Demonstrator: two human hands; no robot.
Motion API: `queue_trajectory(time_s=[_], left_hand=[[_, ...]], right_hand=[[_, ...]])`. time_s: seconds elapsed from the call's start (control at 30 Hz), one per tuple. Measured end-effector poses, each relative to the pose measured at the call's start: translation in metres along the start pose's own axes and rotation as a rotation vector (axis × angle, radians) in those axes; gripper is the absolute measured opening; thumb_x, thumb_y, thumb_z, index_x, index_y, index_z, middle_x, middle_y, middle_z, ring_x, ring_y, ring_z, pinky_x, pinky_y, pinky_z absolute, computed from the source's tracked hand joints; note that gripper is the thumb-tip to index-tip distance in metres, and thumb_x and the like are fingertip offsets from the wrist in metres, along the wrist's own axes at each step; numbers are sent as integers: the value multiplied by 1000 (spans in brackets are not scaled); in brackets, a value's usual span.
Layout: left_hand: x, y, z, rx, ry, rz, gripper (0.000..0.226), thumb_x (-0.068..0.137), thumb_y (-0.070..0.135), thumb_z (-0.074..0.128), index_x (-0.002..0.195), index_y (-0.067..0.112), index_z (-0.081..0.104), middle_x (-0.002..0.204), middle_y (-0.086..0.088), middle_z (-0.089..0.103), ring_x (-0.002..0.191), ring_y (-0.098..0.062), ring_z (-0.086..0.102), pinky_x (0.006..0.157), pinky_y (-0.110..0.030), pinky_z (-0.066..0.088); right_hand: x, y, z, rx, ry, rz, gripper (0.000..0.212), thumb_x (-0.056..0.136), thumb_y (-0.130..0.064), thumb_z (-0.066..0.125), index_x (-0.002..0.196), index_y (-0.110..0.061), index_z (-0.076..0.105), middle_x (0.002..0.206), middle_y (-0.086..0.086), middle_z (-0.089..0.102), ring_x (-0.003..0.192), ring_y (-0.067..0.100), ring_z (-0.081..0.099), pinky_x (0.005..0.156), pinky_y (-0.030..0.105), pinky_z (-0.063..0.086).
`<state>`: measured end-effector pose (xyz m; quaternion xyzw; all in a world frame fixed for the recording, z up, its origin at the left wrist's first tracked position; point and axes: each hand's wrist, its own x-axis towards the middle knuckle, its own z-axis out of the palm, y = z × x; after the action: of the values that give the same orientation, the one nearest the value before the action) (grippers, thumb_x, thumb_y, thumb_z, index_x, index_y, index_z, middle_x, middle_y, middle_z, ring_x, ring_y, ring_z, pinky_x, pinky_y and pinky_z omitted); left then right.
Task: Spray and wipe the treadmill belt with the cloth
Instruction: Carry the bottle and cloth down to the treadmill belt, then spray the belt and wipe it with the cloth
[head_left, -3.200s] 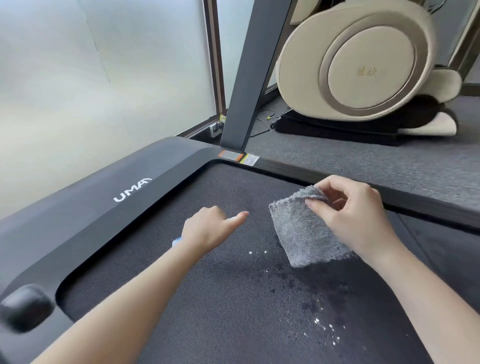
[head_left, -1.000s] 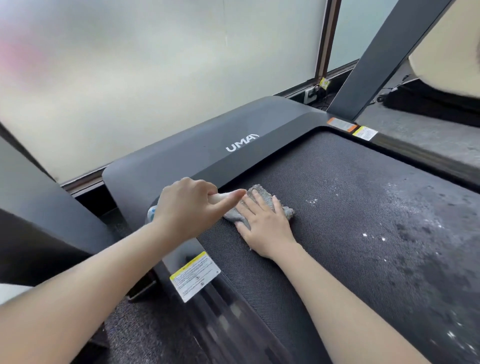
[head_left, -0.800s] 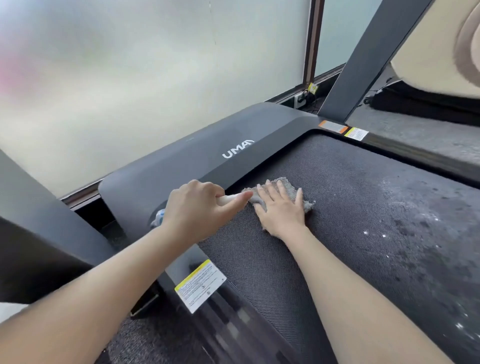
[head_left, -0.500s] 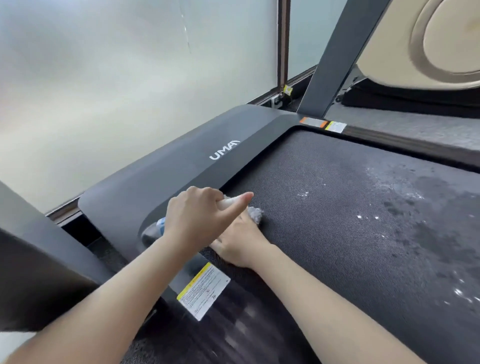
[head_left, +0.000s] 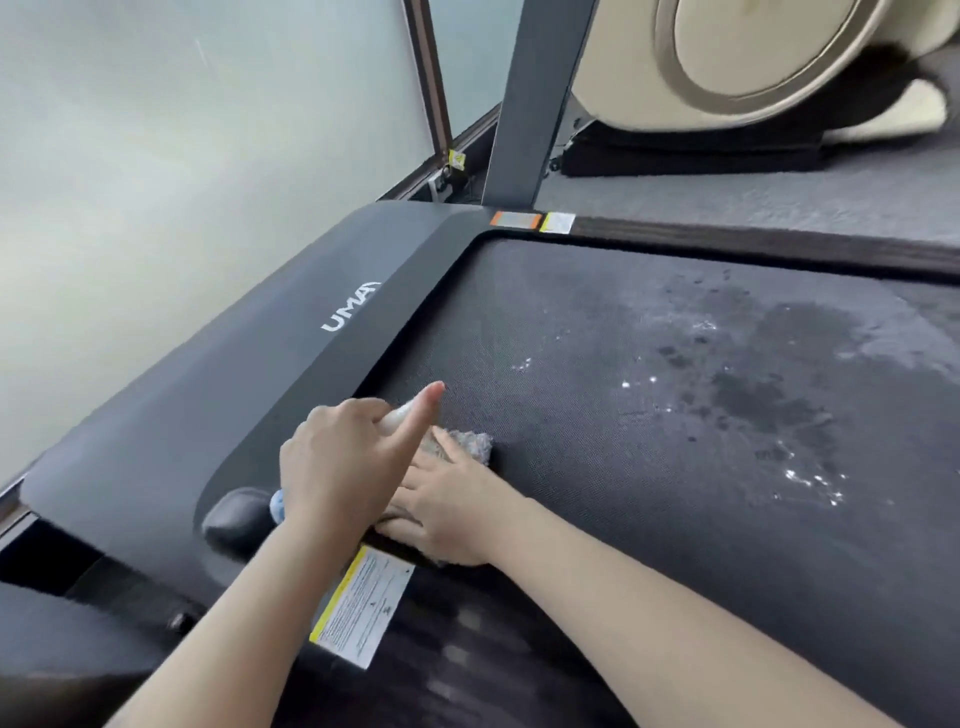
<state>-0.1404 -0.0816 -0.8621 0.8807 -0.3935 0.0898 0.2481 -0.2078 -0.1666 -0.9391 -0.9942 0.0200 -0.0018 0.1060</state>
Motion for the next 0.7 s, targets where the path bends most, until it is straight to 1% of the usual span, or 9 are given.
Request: queue_trajectory(time_s=[0.1,0.17,0.27,0.37,0.43,0.57,0.63,0.7], left_hand=[[14,0,8,-26,52,-44,75,70,86,25,47,14,24,40,2,28,44,-20,35,50,-31,26],[19,1,12,-10,59,-41,75,71,86,24,47,15,25,40,3,27,42,-18,34,48,-29,25],[27,-3,18,45,62,-61,80,70,87,21,45,13,38,39,3,32,43,-17,41,48,-28,27],[35,-6,20,72,90,-76,76,70,87,23,46,15,28,39,3,29,43,-19,38,48,-28,28],[39,-6,23,91,96,-90,77,69,87,22,45,14,28,39,2,31,44,-19,40,48,-28,28],[47,-5,31,114,109,-109,80,70,87,22,45,13,37,39,2,35,44,-18,43,48,-28,29],[50,-4,33,123,117,-118,78,72,86,23,44,14,36,38,2,36,44,-17,42,48,-28,28],[52,-2,35,128,111,-122,75,73,84,24,44,16,30,38,4,32,42,-17,38,48,-29,26]], right_hand=[[7,5,8,-15,20,-69,54,101,-46,26,151,-28,18,160,-8,8,148,17,-6,117,52,-7],[11,9,6,-18,30,-123,54,100,-47,26,150,-27,21,160,-7,11,148,17,-5,117,51,-7],[20,22,5,1,23,-209,53,100,-46,27,150,-28,24,159,-9,13,147,14,-4,117,50,-6],[30,40,3,-22,9,-264,52,101,-45,24,151,-31,17,160,-12,7,147,9,-7,118,46,-10],[39,56,0,-43,-2,-291,52,101,-43,22,151,-32,15,160,-12,5,146,8,-8,118,44,-12],[71,101,-6,-107,-17,-260,54,99,-45,17,151,-37,5,160,-15,-3,145,3,-13,118,45,-9],[85,126,-12,-123,-25,-226,54,99,-46,15,151,-38,2,159,-16,-4,144,2,-13,119,45,-8],[98,155,-23,-122,-38,-161,54,100,-45,15,151,-37,1,159,-17,-5,144,2,-13,119,44,-7]])
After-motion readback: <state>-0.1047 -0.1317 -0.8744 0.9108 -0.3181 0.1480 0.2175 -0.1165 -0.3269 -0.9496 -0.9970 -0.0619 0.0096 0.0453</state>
